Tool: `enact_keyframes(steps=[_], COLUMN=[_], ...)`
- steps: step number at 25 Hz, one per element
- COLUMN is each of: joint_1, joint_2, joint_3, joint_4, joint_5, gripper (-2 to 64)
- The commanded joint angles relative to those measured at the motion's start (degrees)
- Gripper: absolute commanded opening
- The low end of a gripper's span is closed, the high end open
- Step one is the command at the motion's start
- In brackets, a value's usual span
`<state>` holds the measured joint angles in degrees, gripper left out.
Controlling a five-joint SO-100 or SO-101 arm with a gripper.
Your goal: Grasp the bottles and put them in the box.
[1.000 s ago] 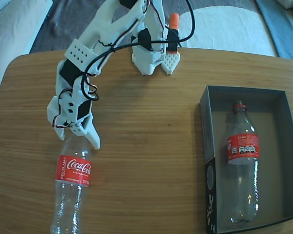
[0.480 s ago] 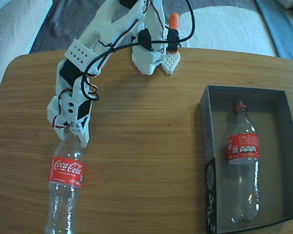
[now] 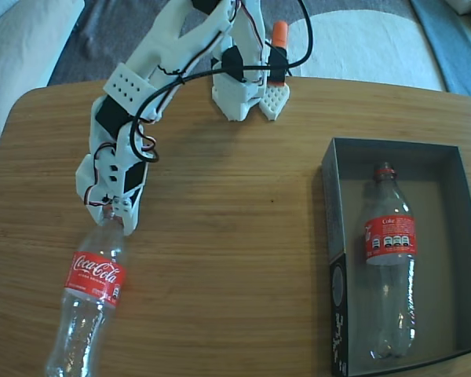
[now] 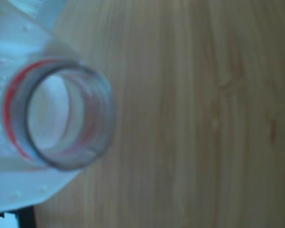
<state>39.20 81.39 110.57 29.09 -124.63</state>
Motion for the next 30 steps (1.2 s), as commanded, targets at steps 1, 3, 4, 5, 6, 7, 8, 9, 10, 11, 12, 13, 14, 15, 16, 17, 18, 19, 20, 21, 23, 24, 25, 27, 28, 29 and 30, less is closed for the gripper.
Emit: enact_keyframes(steps=[1,3,4,5,6,7,8,9,10,11,12,13,14,15,16,17,18,19,20,21,23,24,25,27,28,29,30], joint_1=[0.3,0.0,-0.2,-0.3,-0.3,-0.4,-0.4,-0.4,-0.4,-0.4,-0.4,-0.4,-0.4,-0.8,-1.1,-1.5,-2.0,-2.5,-3.3,-4.3,-6.5,-7.9,-9.3,-12.6,-14.5,-16.5,-18.9], joint_2=[1.4,1.1,1.1,1.5,1.7,1.7,1.8,1.8,1.8,1.8,1.8,1.8,2.0,2.8,3.9,4.8,5.8,6.6,7.5,8.3,9.8,10.5,10.9,11.9,12.4,13.0,13.5], joint_3=[-2.2,-2.2,-1.8,-1.2,-0.7,-0.4,-0.2,-0.2,-0.2,-0.2,-0.4,-0.8,-1.4,-2.4,-3.3,-4.3,-5.4,-6.7,-8.0,-9.6,-13.4,-15.5,-17.7,-21.8,-23.9,-26.1,-28.1], joint_4=[0.3,0.3,0.3,0.3,0.3,0.3,0.3,0.3,0.3,0.3,0.3,0.4,1.1,2.5,4.5,6.8,9.2,11.6,14.1,16.4,21.8,24.4,27.1,32.4,35.2,38.1,40.7], joint_5=[0.3,0.3,0.2,0.3,0.3,0.4,0.4,0.4,0.4,0.5,0.5,0.5,0.5,0.5,0.5,0.5,0.6,1.5,3.8,6.7,13.1,16.1,18.6,23.6,26.2,28.7,31.4], gripper=[8.6,2.8,-0.3,-0.4,-0.3,-0.3,-0.3,-0.3,-0.3,-0.3,-0.3,-0.3,-0.3,-0.3,-0.3,-0.3,-0.3,-0.3,-0.3,-0.3,-0.3,-0.3,-0.3,-0.3,-0.3,-0.3,-0.3])
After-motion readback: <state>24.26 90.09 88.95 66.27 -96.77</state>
